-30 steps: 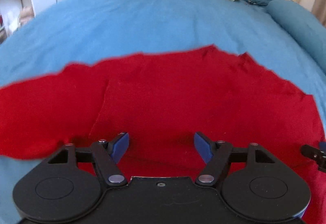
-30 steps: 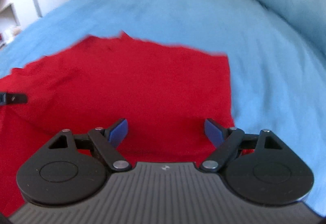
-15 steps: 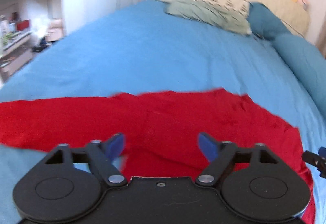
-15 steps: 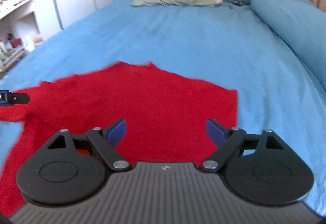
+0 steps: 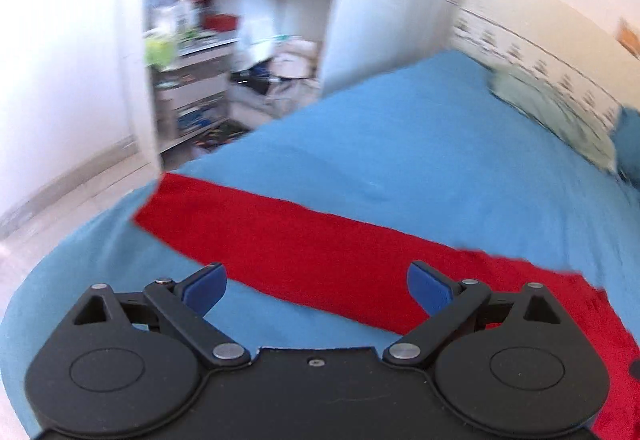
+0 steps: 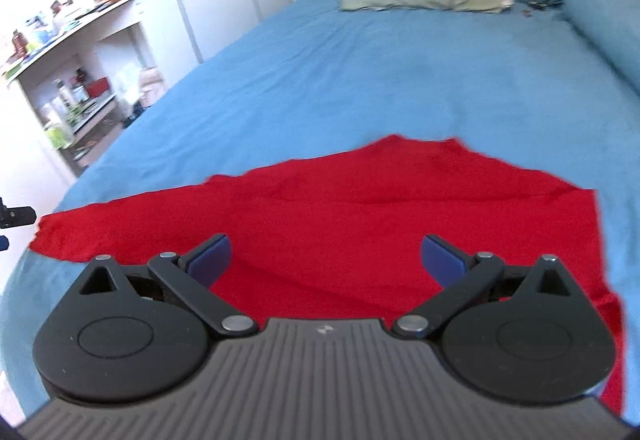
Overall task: Fold small clothes
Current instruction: 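Move the left tool to the other sleeve's cuff, then grasp the cuff with the left tool, fold it across the body, release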
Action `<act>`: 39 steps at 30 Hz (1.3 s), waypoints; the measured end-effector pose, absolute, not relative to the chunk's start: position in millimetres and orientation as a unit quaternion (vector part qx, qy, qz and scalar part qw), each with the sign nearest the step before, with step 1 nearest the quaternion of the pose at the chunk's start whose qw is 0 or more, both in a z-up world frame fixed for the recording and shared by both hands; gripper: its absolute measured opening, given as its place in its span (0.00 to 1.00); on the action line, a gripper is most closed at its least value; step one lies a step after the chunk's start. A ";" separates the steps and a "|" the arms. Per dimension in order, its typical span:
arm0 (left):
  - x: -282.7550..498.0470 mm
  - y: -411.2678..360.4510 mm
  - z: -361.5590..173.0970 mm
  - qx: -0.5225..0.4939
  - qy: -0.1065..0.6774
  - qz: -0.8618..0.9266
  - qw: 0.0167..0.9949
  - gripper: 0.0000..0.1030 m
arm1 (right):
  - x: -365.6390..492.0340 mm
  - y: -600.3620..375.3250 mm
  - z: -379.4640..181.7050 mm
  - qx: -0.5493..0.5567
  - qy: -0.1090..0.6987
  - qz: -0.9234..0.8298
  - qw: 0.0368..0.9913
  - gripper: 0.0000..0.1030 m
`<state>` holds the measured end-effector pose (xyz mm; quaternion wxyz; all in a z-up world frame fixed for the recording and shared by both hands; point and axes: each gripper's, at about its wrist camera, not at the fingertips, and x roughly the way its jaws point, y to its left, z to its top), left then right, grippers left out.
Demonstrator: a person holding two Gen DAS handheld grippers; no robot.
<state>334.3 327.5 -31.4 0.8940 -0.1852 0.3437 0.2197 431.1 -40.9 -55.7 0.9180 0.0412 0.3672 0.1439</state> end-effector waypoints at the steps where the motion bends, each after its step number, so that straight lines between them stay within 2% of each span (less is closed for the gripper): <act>1: 332.8 339.1 -35.4 -0.196 0.341 0.226 0.891 0.96 | 432.6 -26.8 -58.3 0.040 0.370 0.150 0.916 1.00; 4: 330.3 375.8 -49.5 -0.234 0.334 0.243 0.880 0.93 | 431.6 6.7 -68.5 0.030 0.377 0.162 0.912 1.00; 7: 331.0 406.7 -67.5 -0.264 0.337 0.254 0.867 0.84 | 434.3 40.5 -81.1 0.022 0.385 0.167 0.908 1.00; 12: 340.0 439.6 -104.0 -0.286 0.363 0.258 0.849 0.58 | 441.3 81.9 -97.8 0.017 0.398 0.163 0.903 1.00; 14: 344.5 450.7 -115.4 -0.296 0.370 0.260 0.842 0.53 | 442.6 93.8 -102.4 0.016 0.399 0.161 0.903 1.00; 23: 356.3 464.2 -121.5 -0.283 0.348 0.256 0.856 0.49 | 446.5 112.1 -115.2 0.021 0.400 0.153 0.903 1.00; 25: 361.2 465.5 -123.2 -0.273 0.345 0.264 0.858 0.38 | 447.5 113.6 -117.6 0.021 0.398 0.152 0.904 1.00; 26: 361.9 464.7 -123.7 -0.268 0.346 0.270 0.858 0.30 | 448.0 112.3 -118.2 0.022 0.397 0.152 0.905 1.00; 30: 361.2 467.0 -125.3 -0.274 0.337 0.283 0.855 0.09 | 450.7 108.9 -122.5 0.027 0.394 0.151 0.906 1.00; 33: 361.8 463.1 -121.0 -0.269 0.333 0.288 0.857 0.05 | 451.2 102.4 -121.7 0.033 0.389 0.152 0.908 1.00; 39: 369.4 428.0 -78.8 -0.227 0.304 0.279 0.882 0.05 | 449.2 65.3 -106.8 0.068 0.372 0.154 0.913 1.00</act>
